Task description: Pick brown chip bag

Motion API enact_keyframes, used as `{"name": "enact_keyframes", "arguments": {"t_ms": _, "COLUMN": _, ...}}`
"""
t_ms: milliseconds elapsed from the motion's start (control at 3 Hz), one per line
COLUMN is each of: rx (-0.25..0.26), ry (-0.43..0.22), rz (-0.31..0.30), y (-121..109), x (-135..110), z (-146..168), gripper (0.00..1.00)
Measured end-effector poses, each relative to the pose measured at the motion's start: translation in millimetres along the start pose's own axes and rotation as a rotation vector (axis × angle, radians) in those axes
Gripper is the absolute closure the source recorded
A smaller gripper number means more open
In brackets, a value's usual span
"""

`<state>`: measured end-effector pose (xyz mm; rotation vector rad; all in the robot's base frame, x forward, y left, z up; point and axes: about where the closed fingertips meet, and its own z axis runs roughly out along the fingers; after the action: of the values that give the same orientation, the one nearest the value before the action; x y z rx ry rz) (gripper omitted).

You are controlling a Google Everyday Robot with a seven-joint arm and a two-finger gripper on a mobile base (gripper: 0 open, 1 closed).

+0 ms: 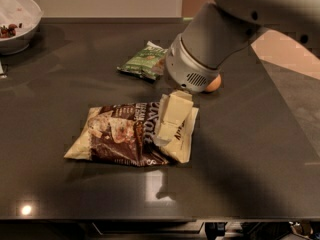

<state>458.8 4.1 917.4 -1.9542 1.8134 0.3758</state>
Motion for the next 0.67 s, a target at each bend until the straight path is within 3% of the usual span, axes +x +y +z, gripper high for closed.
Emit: {"name": "enact_keyframes", "arguments": {"t_ms": 667, "rx": -0.090, "ry": 0.064, "rz": -0.062, "y": 13, "x": -18, "z": 71, "gripper": 0.00}}
